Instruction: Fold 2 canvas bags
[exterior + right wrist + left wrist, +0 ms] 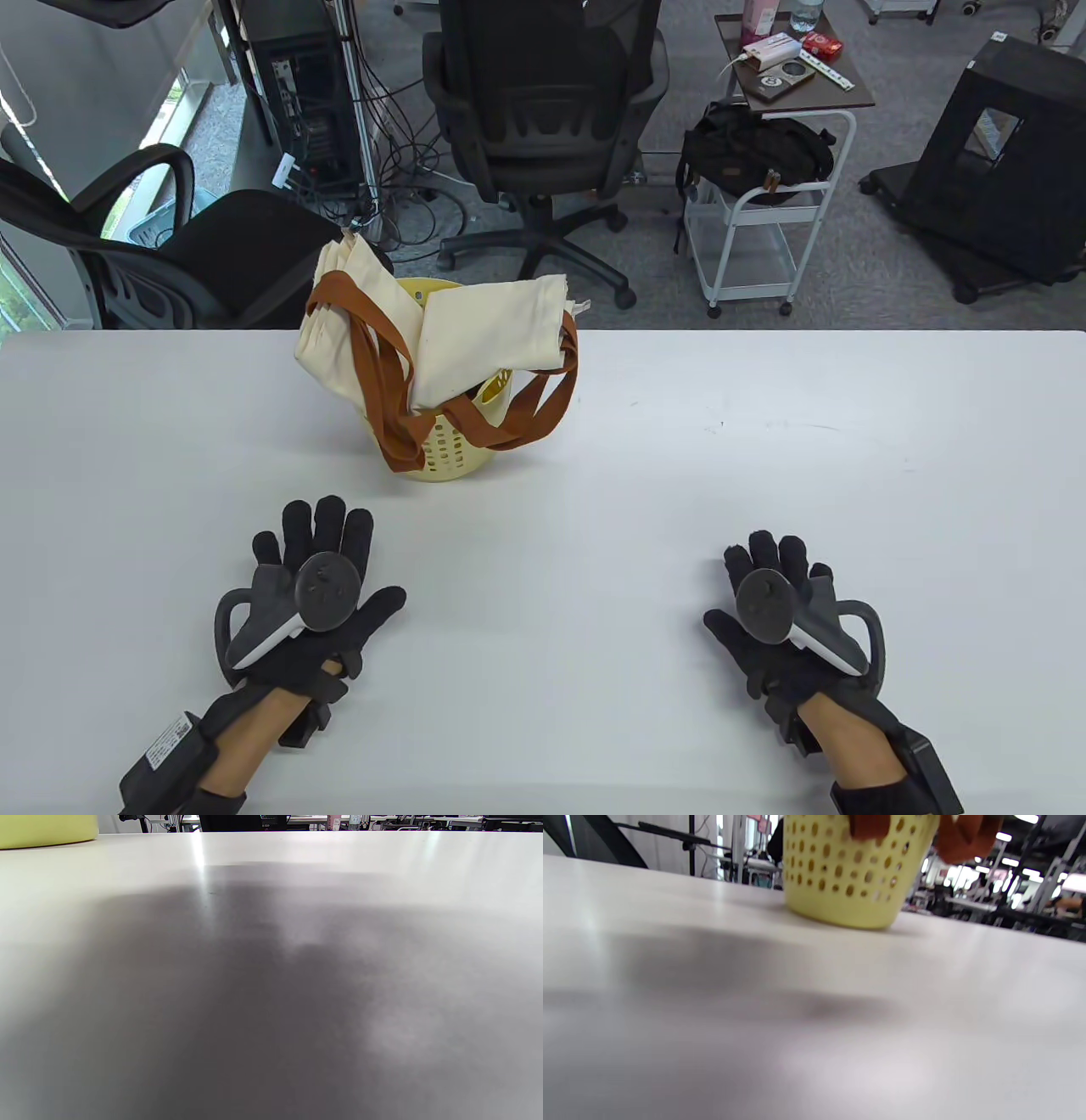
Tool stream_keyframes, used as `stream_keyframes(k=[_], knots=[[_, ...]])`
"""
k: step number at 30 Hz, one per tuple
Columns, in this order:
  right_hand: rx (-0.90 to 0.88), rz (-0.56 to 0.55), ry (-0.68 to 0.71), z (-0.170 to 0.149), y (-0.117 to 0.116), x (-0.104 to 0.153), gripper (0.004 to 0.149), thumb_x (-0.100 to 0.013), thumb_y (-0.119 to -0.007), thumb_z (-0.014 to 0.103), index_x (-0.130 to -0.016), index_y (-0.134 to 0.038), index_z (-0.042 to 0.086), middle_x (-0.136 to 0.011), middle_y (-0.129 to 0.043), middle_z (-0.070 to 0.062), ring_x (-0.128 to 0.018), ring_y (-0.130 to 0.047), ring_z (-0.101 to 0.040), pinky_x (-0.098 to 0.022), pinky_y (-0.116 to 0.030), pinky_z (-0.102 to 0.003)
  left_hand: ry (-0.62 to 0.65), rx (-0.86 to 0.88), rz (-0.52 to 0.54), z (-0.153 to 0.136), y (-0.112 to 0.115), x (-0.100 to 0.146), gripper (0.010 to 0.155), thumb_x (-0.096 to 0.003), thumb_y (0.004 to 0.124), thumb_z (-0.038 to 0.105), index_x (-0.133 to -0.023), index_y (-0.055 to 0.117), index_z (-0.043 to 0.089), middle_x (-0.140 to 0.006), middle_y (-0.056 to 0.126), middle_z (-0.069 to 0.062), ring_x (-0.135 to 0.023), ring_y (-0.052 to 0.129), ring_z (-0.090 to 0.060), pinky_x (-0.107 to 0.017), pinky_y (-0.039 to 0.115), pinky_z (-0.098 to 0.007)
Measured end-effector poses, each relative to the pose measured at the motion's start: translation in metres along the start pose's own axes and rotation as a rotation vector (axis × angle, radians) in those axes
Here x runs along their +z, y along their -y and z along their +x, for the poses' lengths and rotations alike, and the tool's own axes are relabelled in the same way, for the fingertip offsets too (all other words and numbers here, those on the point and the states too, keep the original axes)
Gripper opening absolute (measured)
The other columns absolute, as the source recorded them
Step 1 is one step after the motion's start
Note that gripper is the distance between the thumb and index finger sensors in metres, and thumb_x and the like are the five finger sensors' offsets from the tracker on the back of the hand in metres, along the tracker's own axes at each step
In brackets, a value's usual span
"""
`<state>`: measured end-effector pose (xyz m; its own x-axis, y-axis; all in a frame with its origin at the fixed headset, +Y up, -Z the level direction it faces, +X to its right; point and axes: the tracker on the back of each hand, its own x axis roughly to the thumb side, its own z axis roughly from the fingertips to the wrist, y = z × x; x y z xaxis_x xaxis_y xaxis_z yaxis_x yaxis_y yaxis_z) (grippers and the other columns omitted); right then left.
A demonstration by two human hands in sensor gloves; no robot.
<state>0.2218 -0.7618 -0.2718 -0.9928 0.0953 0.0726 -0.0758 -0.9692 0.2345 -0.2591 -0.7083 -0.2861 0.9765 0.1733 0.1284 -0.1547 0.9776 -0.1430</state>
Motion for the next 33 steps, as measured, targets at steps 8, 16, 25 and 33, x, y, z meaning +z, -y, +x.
stream_keyframes(k=[8, 16, 25, 33], knots=[[0.028, 0.016, 0.012, 0.003, -0.005, -0.002, 0.077, -0.044, -0.054, 0.06, -0.106, -0.022, 0.028, -0.113, -0.005, -0.006, -0.103, -0.003, -0.039, -0.072, -0.015, -0.066, 0.041, 0.054, 0.138, 0.057, -0.074, -0.044, 0.09, -0.0414, 0.069, 0.062, -0.106, 0.013, 0.033, -0.114, 0.0, 0.0, -0.112, 0.003, -0.036, -0.079, 0.01, -0.066], [0.04, 0.011, 0.008, 0.003, -0.006, -0.002, 0.077, -0.044, -0.054, 0.06, -0.106, -0.022, 0.028, -0.113, -0.004, -0.006, -0.103, -0.003, -0.039, -0.072, -0.015, -0.066, 0.028, 0.018, 0.083, 0.128, -0.119, -0.124, 0.094, -0.0428, 0.075, 0.058, -0.103, 0.006, 0.036, -0.115, 0.003, 0.001, -0.113, 0.009, -0.036, -0.082, 0.017, -0.064], [0.008, -0.008, 0.02, 0.0, 0.001, 0.001, 0.077, -0.043, -0.054, 0.06, -0.107, -0.023, 0.028, -0.114, -0.005, -0.006, -0.103, -0.003, -0.039, -0.072, -0.015, -0.066, -0.038, -0.033, 0.03, 0.154, -0.118, -0.169, 0.1, -0.0407, 0.083, 0.053, -0.103, 0.008, 0.031, -0.117, 0.018, 0.001, -0.116, 0.034, -0.035, -0.085, 0.032, -0.062], [-0.003, -0.016, 0.014, -0.002, 0.007, 0.004, 0.078, -0.043, -0.053, 0.061, -0.106, -0.02, 0.028, -0.113, -0.004, -0.006, -0.103, -0.003, -0.039, -0.072, -0.015, -0.066, -0.047, -0.088, 0.104, 0.162, -0.105, -0.18, 0.078, -0.0422, 0.077, 0.052, -0.107, 0.038, 0.031, -0.113, 0.052, 0.0, -0.107, 0.066, -0.031, -0.083, 0.049, -0.06]])
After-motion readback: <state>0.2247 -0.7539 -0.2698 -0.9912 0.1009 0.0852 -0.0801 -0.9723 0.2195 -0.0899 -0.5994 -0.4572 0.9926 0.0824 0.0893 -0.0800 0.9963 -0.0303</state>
